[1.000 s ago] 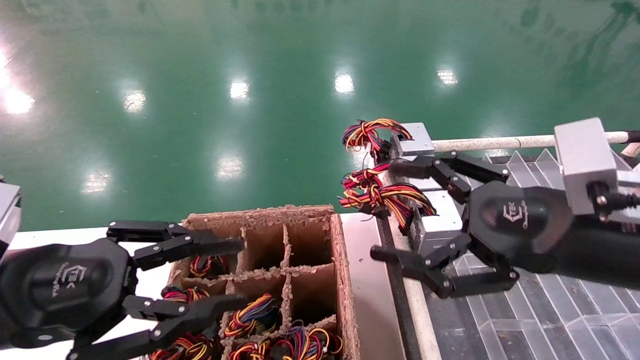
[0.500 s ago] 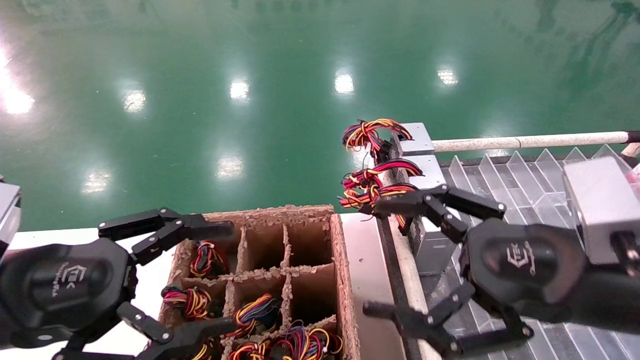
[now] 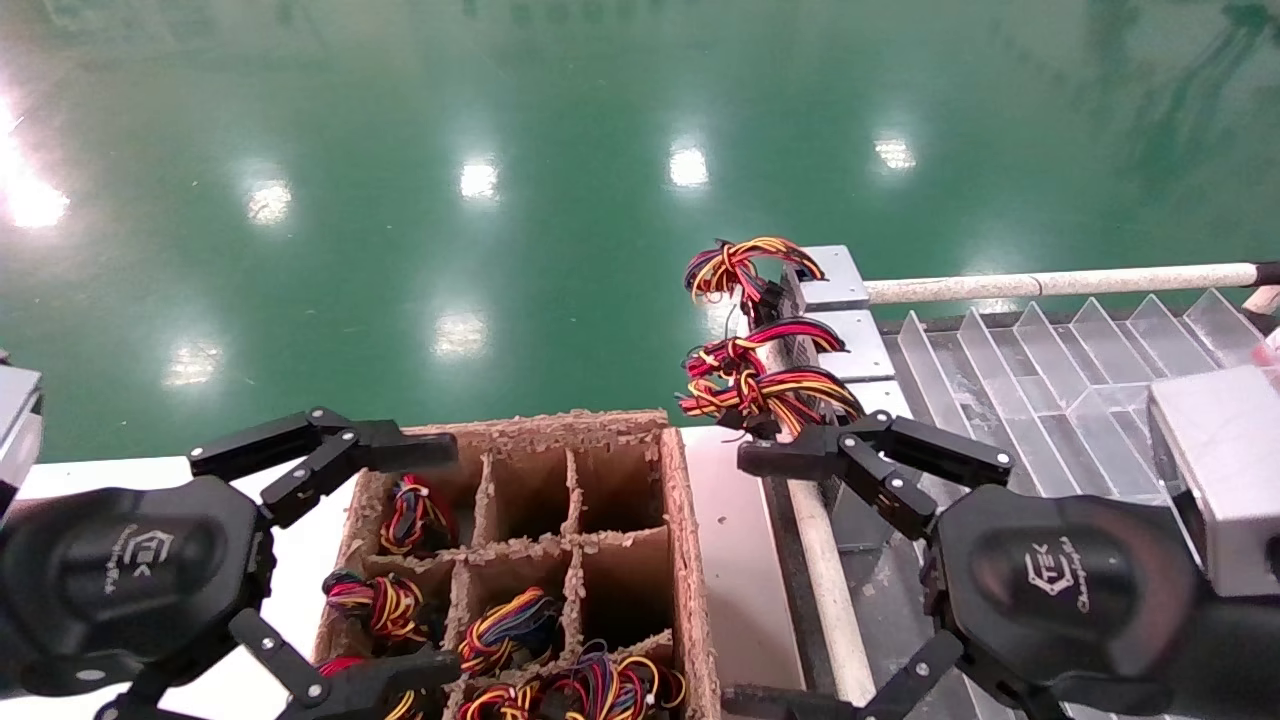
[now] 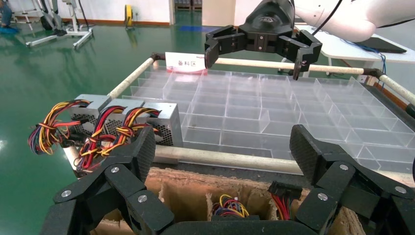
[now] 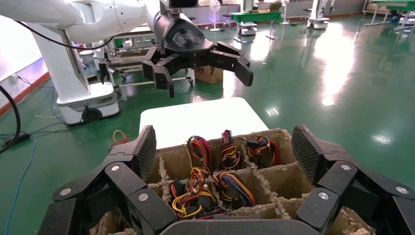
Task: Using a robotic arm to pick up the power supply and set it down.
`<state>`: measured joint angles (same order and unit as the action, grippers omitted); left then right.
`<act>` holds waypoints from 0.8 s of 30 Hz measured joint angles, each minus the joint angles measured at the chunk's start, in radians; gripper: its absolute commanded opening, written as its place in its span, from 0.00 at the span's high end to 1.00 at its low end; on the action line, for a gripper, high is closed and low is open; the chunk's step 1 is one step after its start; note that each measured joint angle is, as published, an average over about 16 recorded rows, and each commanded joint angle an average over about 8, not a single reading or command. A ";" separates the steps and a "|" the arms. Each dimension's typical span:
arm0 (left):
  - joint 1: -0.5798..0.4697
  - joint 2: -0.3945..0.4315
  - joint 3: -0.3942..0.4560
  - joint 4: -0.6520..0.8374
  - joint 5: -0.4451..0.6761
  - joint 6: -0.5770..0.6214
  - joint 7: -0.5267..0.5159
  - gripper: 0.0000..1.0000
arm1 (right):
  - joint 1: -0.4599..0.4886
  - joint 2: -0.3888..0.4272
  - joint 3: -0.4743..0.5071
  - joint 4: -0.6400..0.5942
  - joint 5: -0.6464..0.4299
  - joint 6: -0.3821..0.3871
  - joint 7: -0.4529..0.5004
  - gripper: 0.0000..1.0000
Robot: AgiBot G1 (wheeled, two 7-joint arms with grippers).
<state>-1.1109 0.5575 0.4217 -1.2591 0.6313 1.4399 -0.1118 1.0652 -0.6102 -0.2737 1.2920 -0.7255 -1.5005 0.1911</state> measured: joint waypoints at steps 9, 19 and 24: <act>0.000 0.000 0.000 0.000 0.000 0.000 0.000 0.00 | 0.003 0.000 -0.002 -0.003 0.000 0.001 -0.001 0.00; 0.000 0.000 0.000 0.000 0.000 0.000 0.000 0.00 | 0.007 0.000 -0.004 -0.006 -0.003 0.004 -0.003 0.00; 0.000 0.000 0.000 0.000 0.000 0.000 0.000 0.00 | 0.008 -0.001 -0.005 -0.007 -0.004 0.004 -0.003 0.00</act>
<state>-1.1109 0.5575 0.4217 -1.2591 0.6313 1.4398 -0.1118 1.0732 -0.6109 -0.2786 1.2849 -0.7292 -1.4962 0.1883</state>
